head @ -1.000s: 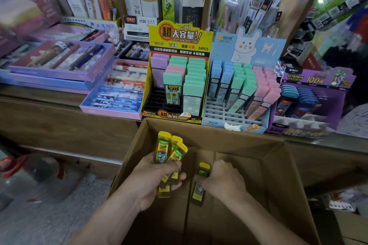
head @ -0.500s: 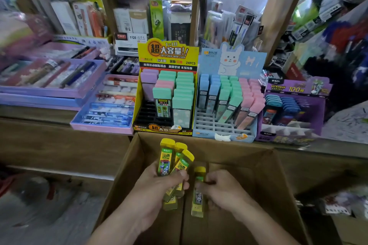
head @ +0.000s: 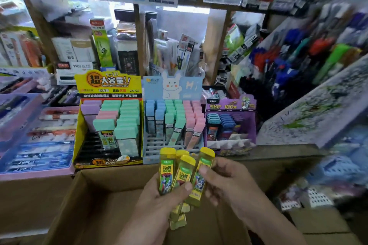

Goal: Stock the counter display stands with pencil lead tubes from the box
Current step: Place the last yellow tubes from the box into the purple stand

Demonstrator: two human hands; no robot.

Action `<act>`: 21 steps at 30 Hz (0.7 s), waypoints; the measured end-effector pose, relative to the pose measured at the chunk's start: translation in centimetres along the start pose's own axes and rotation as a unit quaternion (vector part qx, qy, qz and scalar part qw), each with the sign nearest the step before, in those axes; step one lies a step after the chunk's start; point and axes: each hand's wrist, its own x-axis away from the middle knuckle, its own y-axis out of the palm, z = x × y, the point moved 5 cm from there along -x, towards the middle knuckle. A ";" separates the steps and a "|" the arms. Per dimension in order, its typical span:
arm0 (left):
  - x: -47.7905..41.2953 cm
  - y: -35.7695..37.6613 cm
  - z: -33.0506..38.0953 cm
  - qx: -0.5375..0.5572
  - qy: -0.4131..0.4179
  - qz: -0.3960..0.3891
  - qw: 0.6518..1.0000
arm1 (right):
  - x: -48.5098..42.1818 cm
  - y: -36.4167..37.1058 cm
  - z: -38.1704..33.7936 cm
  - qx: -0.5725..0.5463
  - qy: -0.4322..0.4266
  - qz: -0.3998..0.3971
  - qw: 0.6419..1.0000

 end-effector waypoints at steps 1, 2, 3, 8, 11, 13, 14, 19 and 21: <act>-0.4 0.8 0.1 -0.005 0.003 0.002 1.000 | 0.1 -0.8 -0.5 0.003 -0.013 0.015 1.000; -0.7 1.6 0.1 -0.008 0.005 0.008 1.000 | 0.2 -1.8 -1.0 0.006 -0.027 0.031 0.999; -1.0 2.2 0.1 -0.010 0.003 0.015 1.000 | 0.2 -2.9 -1.6 0.008 -0.044 0.048 0.998; -1.8 4.4 0.2 0.007 -0.012 0.002 1.000 | 0.5 -9.3 -5.6 0.108 -0.159 0.163 0.968; -2.0 4.9 0.3 0.018 -0.018 -0.014 1.000 | 0.2 -12.3 -8.5 0.178 -0.224 0.199 0.937; -2.2 5.0 0.4 0.017 -0.021 -0.018 0.999 | -0.5 -13.7 -10.0 0.223 -0.250 0.212 0.918; -2.3 5.0 0.4 0.015 -0.019 -0.018 1.000 | -1.0 -14.2 -10.6 0.244 -0.260 0.218 0.908; -2.8 4.6 0.4 0.010 -0.022 -0.015 1.000 | -3.5 -15.3 -11.9 0.285 -0.293 0.228 0.884; -2.9 4.4 0.6 0.008 -0.028 -0.016 0.999 | -4.5 -15.2 -11.9 0.299 -0.288 0.222 0.883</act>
